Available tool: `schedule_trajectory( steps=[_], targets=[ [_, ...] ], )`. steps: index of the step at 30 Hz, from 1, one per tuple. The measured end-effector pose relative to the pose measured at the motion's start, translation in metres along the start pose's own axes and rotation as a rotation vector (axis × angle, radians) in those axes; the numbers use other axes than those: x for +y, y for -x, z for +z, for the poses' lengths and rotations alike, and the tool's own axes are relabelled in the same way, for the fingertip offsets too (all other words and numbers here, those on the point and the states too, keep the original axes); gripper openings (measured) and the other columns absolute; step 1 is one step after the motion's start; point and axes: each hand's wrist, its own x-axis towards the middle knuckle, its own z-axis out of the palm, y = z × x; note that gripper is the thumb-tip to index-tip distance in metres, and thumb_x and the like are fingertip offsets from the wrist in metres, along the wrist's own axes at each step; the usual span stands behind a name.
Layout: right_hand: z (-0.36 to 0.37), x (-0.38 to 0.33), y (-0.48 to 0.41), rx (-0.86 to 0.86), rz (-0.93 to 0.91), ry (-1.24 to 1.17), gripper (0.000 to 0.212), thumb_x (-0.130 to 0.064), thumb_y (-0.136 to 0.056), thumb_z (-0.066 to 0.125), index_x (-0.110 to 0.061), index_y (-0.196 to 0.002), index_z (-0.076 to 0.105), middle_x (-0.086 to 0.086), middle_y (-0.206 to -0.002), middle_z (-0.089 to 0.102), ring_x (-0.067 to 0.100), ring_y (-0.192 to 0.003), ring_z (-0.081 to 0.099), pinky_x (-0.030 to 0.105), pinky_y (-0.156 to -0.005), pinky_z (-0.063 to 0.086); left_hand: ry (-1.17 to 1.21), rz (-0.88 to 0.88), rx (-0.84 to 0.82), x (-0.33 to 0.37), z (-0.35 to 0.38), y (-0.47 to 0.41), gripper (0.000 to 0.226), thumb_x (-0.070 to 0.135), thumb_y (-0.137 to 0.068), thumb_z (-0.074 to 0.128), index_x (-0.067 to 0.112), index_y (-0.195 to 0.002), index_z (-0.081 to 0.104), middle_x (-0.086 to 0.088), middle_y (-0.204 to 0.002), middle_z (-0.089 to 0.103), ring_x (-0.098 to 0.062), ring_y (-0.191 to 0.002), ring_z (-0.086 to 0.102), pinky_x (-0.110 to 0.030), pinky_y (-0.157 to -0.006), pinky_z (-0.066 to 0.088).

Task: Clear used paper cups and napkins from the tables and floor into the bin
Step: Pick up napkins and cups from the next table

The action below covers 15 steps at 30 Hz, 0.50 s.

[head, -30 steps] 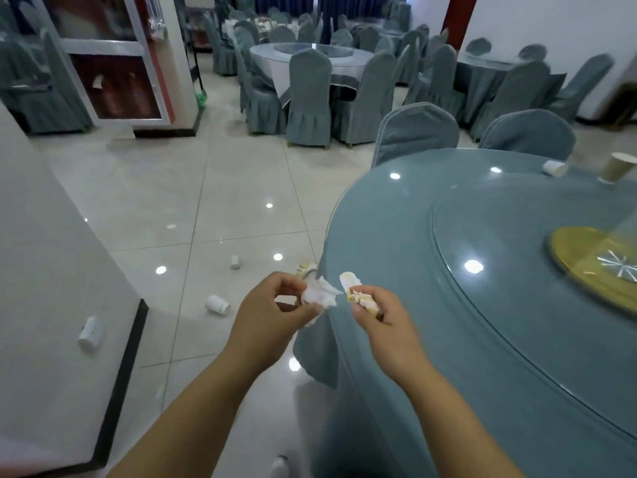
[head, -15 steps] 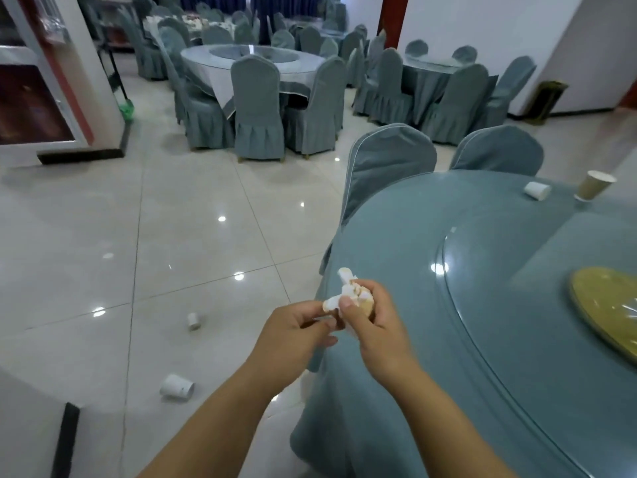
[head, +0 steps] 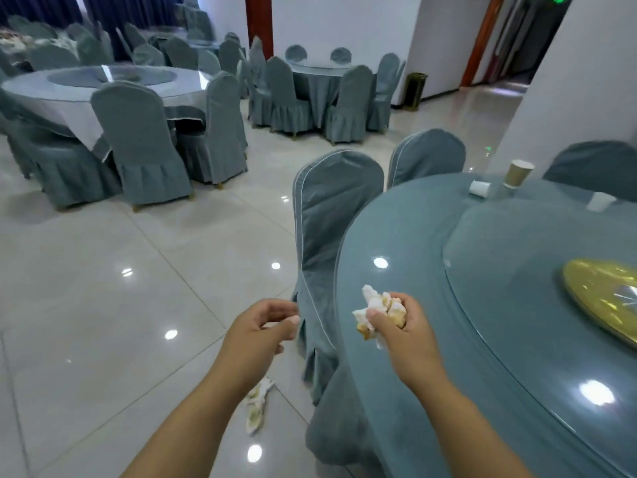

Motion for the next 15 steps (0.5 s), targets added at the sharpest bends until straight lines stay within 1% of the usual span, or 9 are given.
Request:
schedule_trajectory(
  steps=[3,6,7,9,10,13,15],
  targets=[
    [0.027,-0.011,-0.03,0.058,0.022,-0.008,0.019,-0.019,-0.085,0.065,-0.029,-0.096,0.053,-0.01,-0.088,0.061,0.006,-0.074,0.058,0.019,-0.06,0.044,0.011,0.008,-0.007,0.016,-0.026,-0.052,0.011,0.014,-0.089,0.061,0.021,-0.097,0.066,-0.001,-0.097,0.07,-0.018,-0.083,0.067,-0.03,-0.072,0.052],
    [0.05,-0.017,-0.065,0.129,0.044,-0.038,0.02,-0.015,-0.084,0.066,-0.028,-0.094,0.054,-0.008,-0.085,0.061,0.007,-0.07,0.057,0.017,-0.058,0.047,0.006,0.019,-0.052,0.028,-0.039,-0.103,0.012,0.014,-0.088,0.062,0.019,-0.098,0.066,-0.004,-0.098,0.069,-0.02,-0.083,0.067,-0.031,-0.073,0.052],
    [0.057,-0.017,-0.078,0.149,0.053,-0.057,0.021,-0.013,-0.084,0.067,-0.028,-0.093,0.054,-0.006,-0.086,0.062,0.009,-0.07,0.058,0.02,-0.06,0.049,-0.002,0.026,-0.067,0.031,-0.042,-0.12,0.012,0.014,-0.088,0.063,0.019,-0.098,0.066,-0.004,-0.097,0.069,-0.019,-0.082,0.067,-0.031,-0.072,0.052],
    [0.07,-0.016,-0.108,0.18,0.073,-0.088,0.023,-0.011,-0.082,0.068,-0.027,-0.093,0.055,-0.002,-0.088,0.063,0.015,-0.073,0.061,0.033,-0.068,0.054,-0.02,0.039,-0.093,0.036,-0.049,-0.156,0.012,0.014,-0.087,0.064,0.02,-0.097,0.066,-0.003,-0.097,0.069,-0.019,-0.082,0.067,-0.032,-0.073,0.052],
    [0.076,-0.016,-0.124,0.195,0.08,-0.096,0.024,-0.011,-0.081,0.069,-0.027,-0.093,0.056,-0.001,-0.089,0.063,0.017,-0.074,0.062,0.038,-0.071,0.055,-0.017,0.041,-0.1,0.039,-0.052,-0.175,0.011,0.015,-0.088,0.063,0.02,-0.097,0.066,-0.003,-0.097,0.07,-0.019,-0.082,0.068,-0.033,-0.074,0.052],
    [0.095,-0.014,-0.179,0.24,0.106,-0.134,0.029,-0.018,-0.069,0.075,-0.026,-0.092,0.059,-0.003,-0.084,0.064,0.018,-0.071,0.062,0.039,-0.071,0.055,0.022,0.035,-0.105,0.048,-0.064,-0.237,0.011,0.013,-0.087,0.064,0.017,-0.097,0.067,-0.005,-0.097,0.071,-0.02,-0.081,0.067,-0.033,-0.073,0.051],
    [0.107,-0.012,-0.22,0.288,0.129,-0.142,0.027,-0.012,-0.071,0.074,-0.023,-0.092,0.062,-0.003,-0.08,0.064,0.016,-0.068,0.061,0.036,-0.068,0.055,0.012,0.042,-0.112,0.058,-0.072,-0.284,0.011,0.014,-0.086,0.065,0.018,-0.096,0.067,-0.006,-0.097,0.071,-0.02,-0.081,0.067,-0.033,-0.072,0.051]
  ],
)
